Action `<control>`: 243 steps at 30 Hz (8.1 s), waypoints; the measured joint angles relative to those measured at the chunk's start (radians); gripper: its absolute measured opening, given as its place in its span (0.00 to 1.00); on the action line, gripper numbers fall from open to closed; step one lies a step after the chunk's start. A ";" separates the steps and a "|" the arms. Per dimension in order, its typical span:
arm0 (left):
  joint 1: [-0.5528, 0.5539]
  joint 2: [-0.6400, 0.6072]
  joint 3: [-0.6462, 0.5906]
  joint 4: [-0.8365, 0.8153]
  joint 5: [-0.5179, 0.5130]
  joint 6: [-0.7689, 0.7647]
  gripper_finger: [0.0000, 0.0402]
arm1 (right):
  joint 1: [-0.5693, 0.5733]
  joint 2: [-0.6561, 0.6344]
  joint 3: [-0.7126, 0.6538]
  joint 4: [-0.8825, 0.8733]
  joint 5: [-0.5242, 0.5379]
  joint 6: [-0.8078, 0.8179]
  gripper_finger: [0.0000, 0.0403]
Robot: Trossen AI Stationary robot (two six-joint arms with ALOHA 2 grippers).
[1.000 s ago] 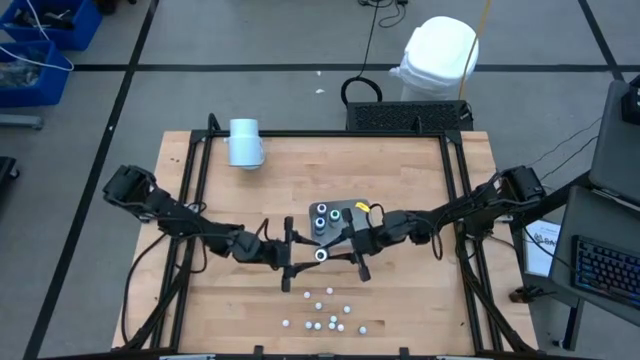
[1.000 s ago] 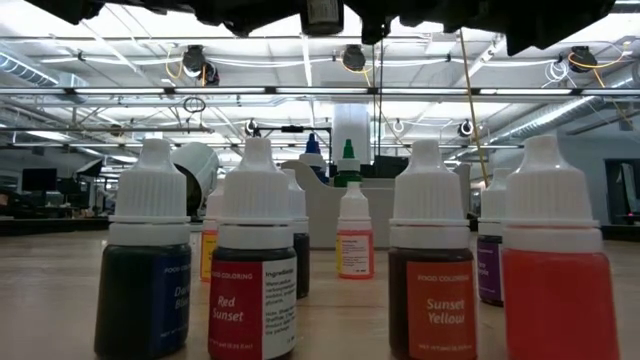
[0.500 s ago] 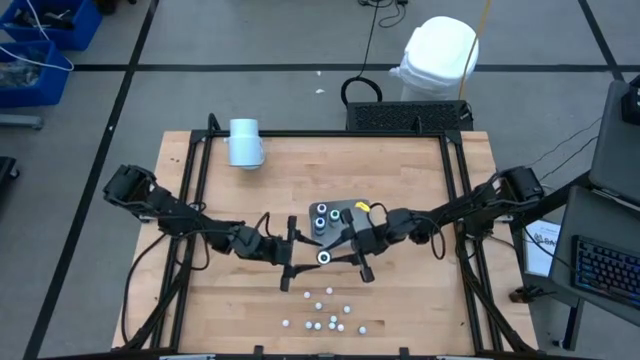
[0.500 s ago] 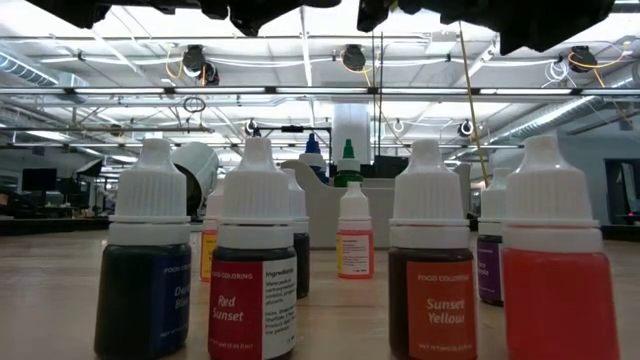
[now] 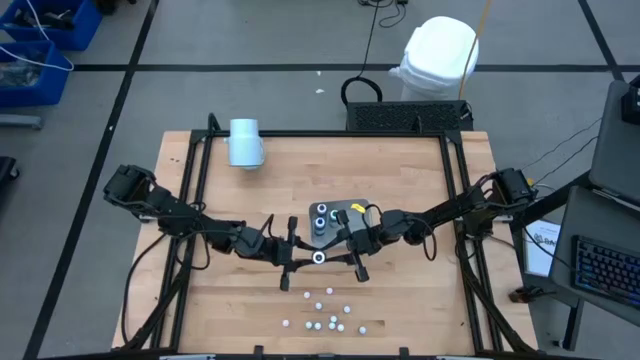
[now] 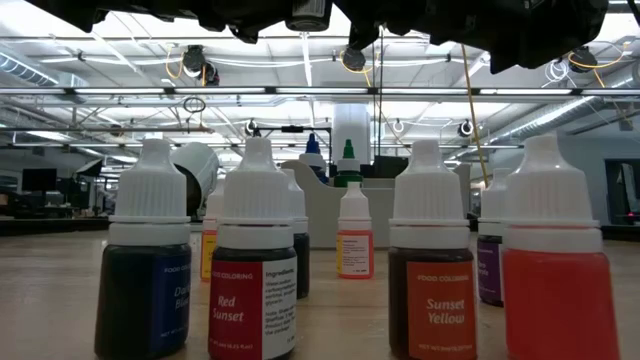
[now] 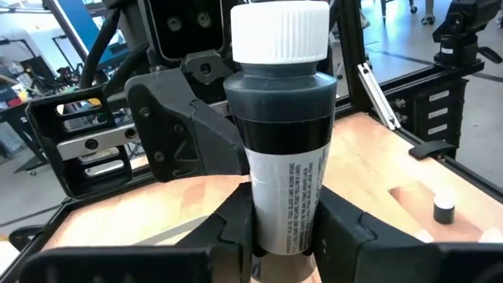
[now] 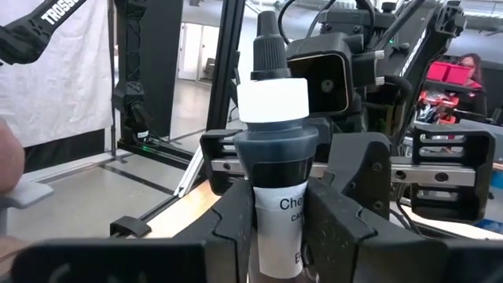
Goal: Pick & Place food coloring
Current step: Put the large black food coloring bottle into the gray bin, then put the small orange food coloring bottle into the gray bin
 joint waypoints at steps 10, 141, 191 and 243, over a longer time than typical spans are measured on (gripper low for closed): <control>0.001 0.000 0.000 -0.003 0.000 0.025 0.23 | 0.000 0.000 0.000 0.000 0.003 -0.008 0.23; -0.212 -0.070 0.001 -0.078 -0.785 0.244 0.95 | -0.054 0.157 -0.222 0.147 0.428 0.100 0.27; -0.212 -0.070 0.001 -0.078 -0.783 0.243 0.95 | -0.068 0.220 -0.222 0.154 0.424 0.173 0.39; -0.212 -0.070 0.001 -0.087 -0.758 0.206 0.95 | -0.114 -1.140 -0.541 -0.789 0.253 0.095 0.02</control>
